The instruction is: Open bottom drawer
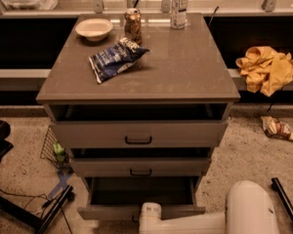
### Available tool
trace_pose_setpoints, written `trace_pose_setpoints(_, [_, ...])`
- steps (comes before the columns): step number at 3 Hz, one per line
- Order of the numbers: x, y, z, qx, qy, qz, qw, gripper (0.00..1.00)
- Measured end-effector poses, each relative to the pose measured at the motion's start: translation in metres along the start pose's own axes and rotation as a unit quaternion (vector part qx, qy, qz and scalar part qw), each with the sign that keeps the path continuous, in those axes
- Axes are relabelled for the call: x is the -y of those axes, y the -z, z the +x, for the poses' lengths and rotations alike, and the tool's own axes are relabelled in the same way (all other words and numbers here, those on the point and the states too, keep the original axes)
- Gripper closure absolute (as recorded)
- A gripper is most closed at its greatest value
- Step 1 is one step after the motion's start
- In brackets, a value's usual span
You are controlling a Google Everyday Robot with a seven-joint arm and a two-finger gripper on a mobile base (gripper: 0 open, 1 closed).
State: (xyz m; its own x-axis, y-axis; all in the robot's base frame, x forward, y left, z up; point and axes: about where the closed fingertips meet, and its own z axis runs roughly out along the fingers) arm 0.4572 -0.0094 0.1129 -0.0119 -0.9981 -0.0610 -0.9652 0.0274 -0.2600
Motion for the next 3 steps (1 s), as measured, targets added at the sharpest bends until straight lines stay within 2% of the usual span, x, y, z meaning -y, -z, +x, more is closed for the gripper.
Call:
trace_pose_setpoints(1, [-0.0004, -0.0002, 0.0001, 0.0, 0.0, 0.0, 1.0, 0.98])
trace_pose_setpoints(3, [-0.0027, -0.0016, 0.0006, -0.001, 0.0, -0.002, 1.0, 0.52])
